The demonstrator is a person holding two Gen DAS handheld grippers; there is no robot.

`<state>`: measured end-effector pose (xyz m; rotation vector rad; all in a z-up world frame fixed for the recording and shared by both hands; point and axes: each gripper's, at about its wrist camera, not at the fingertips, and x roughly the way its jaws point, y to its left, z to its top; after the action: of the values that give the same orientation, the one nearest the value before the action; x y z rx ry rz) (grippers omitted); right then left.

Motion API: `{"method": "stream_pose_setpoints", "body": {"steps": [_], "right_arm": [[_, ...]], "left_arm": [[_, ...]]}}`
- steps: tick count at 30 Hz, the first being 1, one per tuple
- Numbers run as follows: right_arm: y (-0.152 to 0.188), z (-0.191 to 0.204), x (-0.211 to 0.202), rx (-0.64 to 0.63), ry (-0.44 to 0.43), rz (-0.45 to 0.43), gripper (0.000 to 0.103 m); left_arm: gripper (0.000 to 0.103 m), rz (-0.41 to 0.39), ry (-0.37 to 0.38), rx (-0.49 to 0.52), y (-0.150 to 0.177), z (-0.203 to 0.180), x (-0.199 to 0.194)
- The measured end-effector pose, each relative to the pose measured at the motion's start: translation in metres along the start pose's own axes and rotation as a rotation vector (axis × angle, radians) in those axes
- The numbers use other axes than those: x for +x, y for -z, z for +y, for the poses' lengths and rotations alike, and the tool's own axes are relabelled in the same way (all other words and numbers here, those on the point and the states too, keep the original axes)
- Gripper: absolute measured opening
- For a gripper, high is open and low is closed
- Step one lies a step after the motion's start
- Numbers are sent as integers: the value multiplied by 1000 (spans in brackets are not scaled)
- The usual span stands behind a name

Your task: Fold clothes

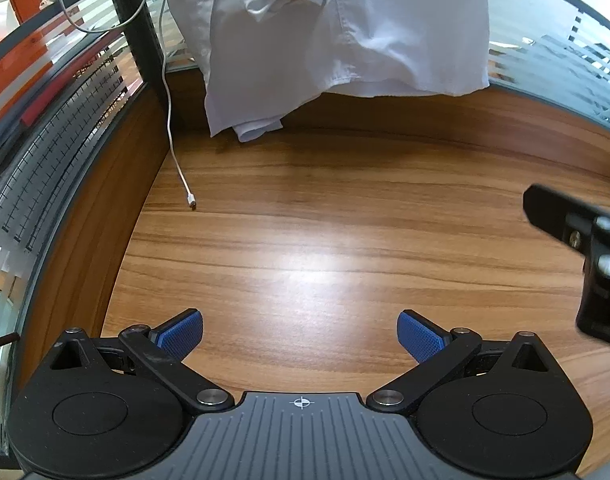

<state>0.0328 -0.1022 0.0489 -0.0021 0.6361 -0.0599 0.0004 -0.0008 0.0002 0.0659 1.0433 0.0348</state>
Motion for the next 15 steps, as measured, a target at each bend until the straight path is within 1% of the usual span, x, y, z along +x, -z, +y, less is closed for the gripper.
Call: {"method": "stream_pose_setpoints", "body": {"steps": [3,5,8,11,15], "right_arm": [[-1,0,-1,6,9,-1,103],[2,10,-5,-22,24,-13,103],[6,10,-10,0,4,-16,103],[7,5,-9,5,-14,4,103],[7,4,-11,7,-12,9,103]], "left_arm": [[103,2,-7,14,-2,-3,0],[103,4,-12,23,-3,-5,0],[103,6,-20,36,-5,-8,0],[103,-18,-1,26,3,0,-4],[103,-19,0,23,4,-2,-4]]}}
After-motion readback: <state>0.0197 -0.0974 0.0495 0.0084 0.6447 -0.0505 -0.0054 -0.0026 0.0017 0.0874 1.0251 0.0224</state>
